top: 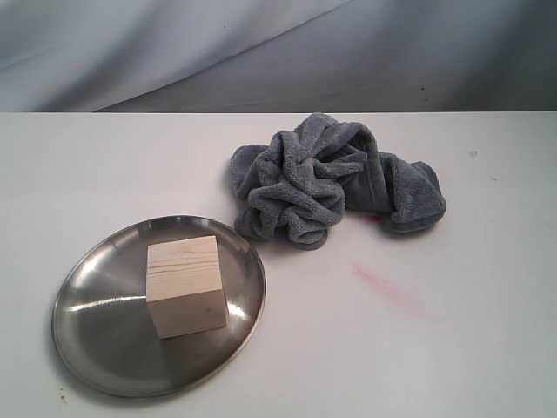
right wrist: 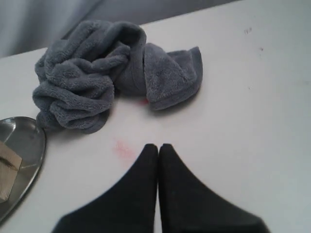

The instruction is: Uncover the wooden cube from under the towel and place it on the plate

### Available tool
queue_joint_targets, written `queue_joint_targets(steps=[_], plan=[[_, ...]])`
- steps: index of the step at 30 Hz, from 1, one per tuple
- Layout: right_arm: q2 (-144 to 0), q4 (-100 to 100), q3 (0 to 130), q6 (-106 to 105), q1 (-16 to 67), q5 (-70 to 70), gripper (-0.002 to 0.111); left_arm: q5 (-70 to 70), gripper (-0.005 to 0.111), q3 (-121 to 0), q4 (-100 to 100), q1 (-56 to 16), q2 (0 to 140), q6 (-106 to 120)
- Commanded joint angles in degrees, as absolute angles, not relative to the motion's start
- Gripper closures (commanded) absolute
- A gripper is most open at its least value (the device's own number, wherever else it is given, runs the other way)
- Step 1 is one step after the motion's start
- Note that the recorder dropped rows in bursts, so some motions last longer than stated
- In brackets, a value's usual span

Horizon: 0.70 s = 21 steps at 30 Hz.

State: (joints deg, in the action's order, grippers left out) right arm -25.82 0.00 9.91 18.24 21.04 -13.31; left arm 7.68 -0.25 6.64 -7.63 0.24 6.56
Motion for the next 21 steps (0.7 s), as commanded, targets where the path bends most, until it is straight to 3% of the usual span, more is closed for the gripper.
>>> queue_joint_targets(steps=[1,21], plan=[[-21.5,1.16,7.15,14.91,20.51,-9.12,0.108,7.5,0.107,0.0,6.74,-7.91,0.0,6.41],[-2.64,-1.07,0.0,12.42,18.87,-7.7,0.108,7.5,0.107,0.0,6.74,-7.91,0.0,6.41]])
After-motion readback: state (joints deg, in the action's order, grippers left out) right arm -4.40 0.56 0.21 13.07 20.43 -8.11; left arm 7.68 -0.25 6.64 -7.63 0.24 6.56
